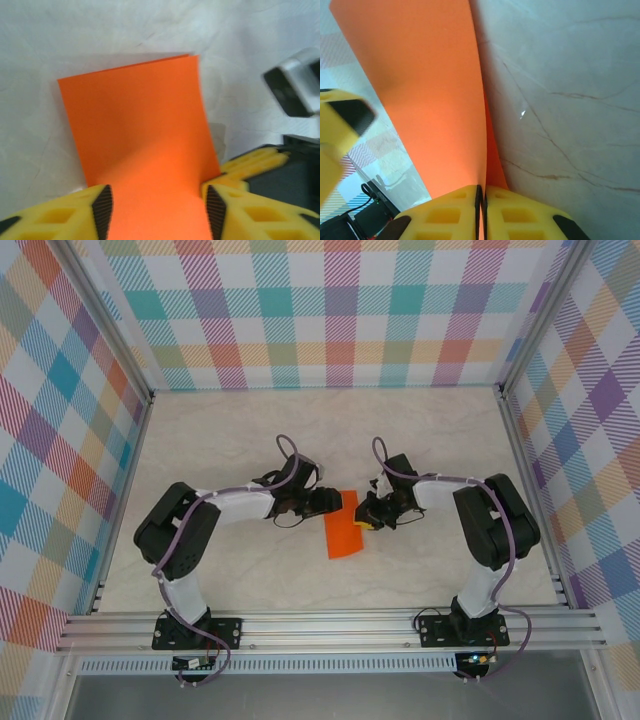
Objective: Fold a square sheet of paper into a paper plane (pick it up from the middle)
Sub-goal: Third fold the triangle at the center of the table.
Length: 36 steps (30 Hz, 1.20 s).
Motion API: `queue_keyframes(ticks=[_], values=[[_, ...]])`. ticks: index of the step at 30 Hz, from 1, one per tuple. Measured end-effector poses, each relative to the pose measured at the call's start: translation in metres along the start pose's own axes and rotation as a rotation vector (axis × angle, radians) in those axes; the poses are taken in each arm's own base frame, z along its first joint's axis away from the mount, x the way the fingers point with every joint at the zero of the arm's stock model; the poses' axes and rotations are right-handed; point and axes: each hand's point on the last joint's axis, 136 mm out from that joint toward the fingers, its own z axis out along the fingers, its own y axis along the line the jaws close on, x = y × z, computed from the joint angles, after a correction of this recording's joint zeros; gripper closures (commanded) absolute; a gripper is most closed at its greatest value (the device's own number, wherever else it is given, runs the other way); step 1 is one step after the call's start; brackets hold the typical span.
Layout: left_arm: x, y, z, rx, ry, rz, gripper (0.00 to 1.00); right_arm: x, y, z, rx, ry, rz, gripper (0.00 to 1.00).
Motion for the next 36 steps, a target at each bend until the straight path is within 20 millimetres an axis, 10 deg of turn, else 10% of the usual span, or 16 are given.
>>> queue_keyframes(ticks=[12, 22, 30, 36], values=[[0.071, -0.054, -0.065, -0.061, -0.119, 0.413, 0.29, 0.006, 0.001, -0.002, -0.021, 0.007, 0.069, 0.90], [0.129, -0.060, -0.016, -0.311, -0.048, 0.741, 0.29, 0.007, 0.003, -0.002, -0.028, 0.012, 0.072, 0.89], [0.118, -0.052, 0.004, -0.467, -0.077, 0.814, 0.34, 0.007, 0.003, -0.002, -0.028, 0.013, 0.072, 0.89], [0.111, -0.060, 0.004, -0.495, -0.107, 0.848, 0.55, 0.007, 0.003, -0.002, -0.025, 0.015, 0.075, 0.88]])
